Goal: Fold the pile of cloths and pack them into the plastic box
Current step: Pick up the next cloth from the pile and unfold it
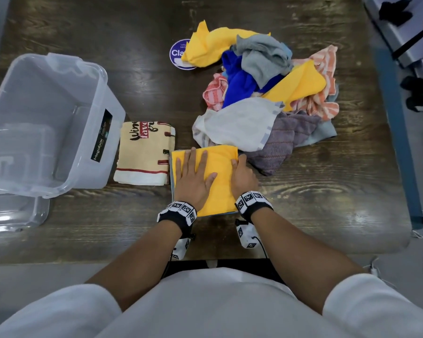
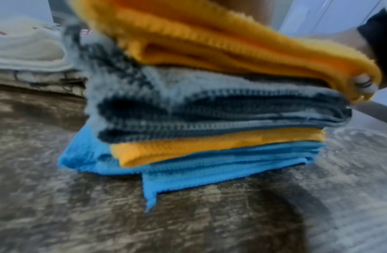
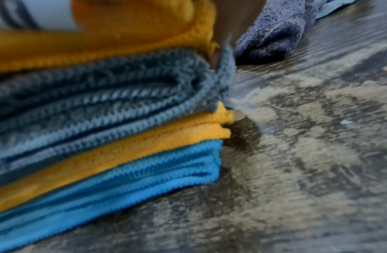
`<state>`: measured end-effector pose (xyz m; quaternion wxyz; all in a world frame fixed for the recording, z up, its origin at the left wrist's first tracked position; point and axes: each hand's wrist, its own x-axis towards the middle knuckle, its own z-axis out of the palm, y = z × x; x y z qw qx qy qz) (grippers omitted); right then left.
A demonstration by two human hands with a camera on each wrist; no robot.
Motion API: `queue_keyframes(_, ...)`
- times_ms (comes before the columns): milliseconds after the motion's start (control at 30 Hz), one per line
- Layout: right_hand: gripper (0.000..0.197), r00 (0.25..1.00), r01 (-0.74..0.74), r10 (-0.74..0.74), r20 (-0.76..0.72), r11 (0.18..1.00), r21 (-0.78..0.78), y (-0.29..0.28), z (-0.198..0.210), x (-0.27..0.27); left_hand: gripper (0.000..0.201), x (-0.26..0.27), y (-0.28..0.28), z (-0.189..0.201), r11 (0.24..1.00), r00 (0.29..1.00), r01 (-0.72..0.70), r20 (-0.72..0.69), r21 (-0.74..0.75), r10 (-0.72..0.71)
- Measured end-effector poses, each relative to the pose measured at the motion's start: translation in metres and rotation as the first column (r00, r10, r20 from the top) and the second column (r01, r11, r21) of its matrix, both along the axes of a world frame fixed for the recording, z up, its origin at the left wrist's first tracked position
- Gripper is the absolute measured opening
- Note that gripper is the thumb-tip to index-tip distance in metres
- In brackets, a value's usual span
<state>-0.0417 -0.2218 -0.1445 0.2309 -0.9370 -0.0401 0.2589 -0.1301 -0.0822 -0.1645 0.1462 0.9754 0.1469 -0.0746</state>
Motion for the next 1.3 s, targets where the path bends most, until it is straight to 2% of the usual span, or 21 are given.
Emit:
queue_keyframes(233, 0.031, 1.000, 0.000, 0.000, 0.009, 1.000, -0.003, 0.001, -0.007, 0.003, 0.069, 0.003, 0.002, -0.011, 0.999, 1.000, 0.012, -0.003, 0.039, -0.012)
queue_keyframes(467, 0.041, 0.986, -0.153, 0.153, 0.070, 0.988, -0.004, -0.014, 0.004, 0.022, 0.079, 0.012, -0.003, 0.011, 0.999, 0.998, -0.030, -0.051, 0.025, 0.032)
queue_keyframes(567, 0.046, 0.984, -0.113, 0.107, 0.145, 0.993, 0.031, -0.026, 0.017, 0.046, 0.083, 0.027, -0.008, 0.024, 0.997, 0.996, -0.081, -0.040, 0.019, 0.082)
queue_keyframes(700, 0.032, 0.956, -0.022, 0.003, 0.293, 0.998, 0.062, -0.036, 0.033, 0.098, 0.088, 0.051, -0.015, 0.030, 0.999, 0.997, -0.041, -0.060, 0.026, 0.042)
queue_keyframes(800, 0.027, 0.939, 0.065, -0.088, 0.333, 0.995, 0.080, -0.039, 0.040, 0.141, 0.087, 0.059, -0.020, 0.028, 0.998, 0.994, -0.062, -0.091, 0.014, 0.063)
queue_keyframes(967, 0.050, 0.940, 0.229, -0.255, 0.228, 0.964, 0.132, -0.036, 0.040, 0.199, 0.087, 0.061, -0.019, 0.019, 0.997, 0.993, -0.079, -0.088, 0.016, 0.080)
queue_keyframes(1100, 0.063, 0.897, 0.414, -0.437, 0.073, 0.885, 0.215, -0.030, 0.035, 0.232, 0.083, 0.063, -0.021, 0.015, 0.996, 0.994, -0.087, -0.070, 0.014, 0.088)
queue_keyframes(1233, 0.064, 0.908, 0.401, -0.417, 0.036, 0.892, 0.209, -0.026, 0.025, 0.248, 0.079, 0.063, -0.020, 0.010, 0.996, 0.995, -0.093, -0.047, 0.007, 0.093)
queue_keyframes(1300, 0.053, 0.930, 0.352, -0.366, 0.039, 0.914, 0.204, -0.026, 0.018, 0.251, 0.079, 0.063, -0.020, 0.010, 0.996, 0.994, -0.093, -0.055, 0.011, 0.094)
